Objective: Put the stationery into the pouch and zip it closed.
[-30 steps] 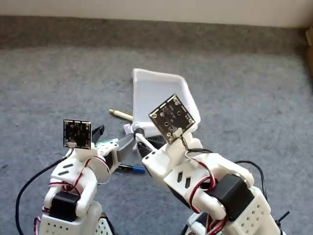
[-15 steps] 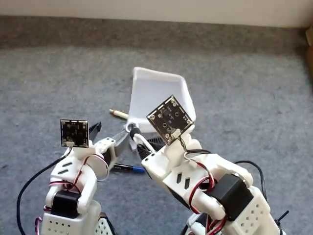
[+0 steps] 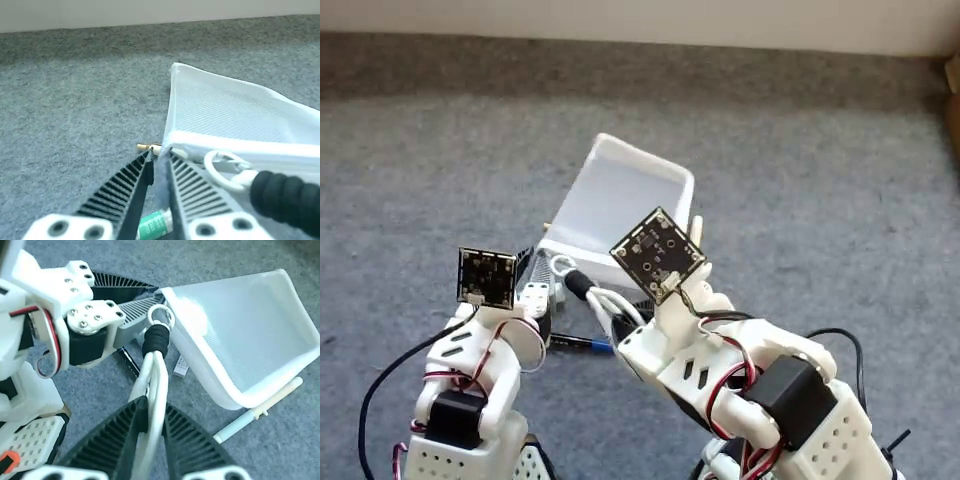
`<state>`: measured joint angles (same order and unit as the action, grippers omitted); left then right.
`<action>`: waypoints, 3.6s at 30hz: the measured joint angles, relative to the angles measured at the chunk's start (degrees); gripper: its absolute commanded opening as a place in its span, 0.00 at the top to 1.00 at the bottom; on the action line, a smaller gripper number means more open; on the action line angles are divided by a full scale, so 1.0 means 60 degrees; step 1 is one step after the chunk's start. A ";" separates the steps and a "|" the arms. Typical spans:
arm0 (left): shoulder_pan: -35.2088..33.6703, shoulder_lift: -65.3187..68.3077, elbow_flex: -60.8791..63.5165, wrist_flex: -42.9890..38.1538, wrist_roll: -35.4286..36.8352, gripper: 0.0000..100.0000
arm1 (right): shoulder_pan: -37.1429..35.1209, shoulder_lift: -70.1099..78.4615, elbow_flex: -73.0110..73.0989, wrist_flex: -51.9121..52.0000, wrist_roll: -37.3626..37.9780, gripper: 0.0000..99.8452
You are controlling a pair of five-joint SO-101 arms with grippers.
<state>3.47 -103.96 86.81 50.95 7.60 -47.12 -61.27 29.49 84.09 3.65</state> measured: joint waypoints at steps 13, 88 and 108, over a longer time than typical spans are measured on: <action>-0.0015 0.0088 0.0000 0.0000 0.0000 0.99 | 0.2828 -0.0015 -0.0029 0.1582 0.1363 1.00; 0.0645 0.0088 0.1436 -0.0689 -0.1509 0.86 | 0.6432 -0.0234 -0.3853 0.2667 0.1187 1.00; 0.0645 0.0103 0.0308 -0.0029 -0.1495 0.99 | 0.4952 -0.0894 -0.3853 0.2681 0.0630 0.84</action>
<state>7.34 -103.34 88.66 50.77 -1.36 -17.41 -66.64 6.37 100.18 7.43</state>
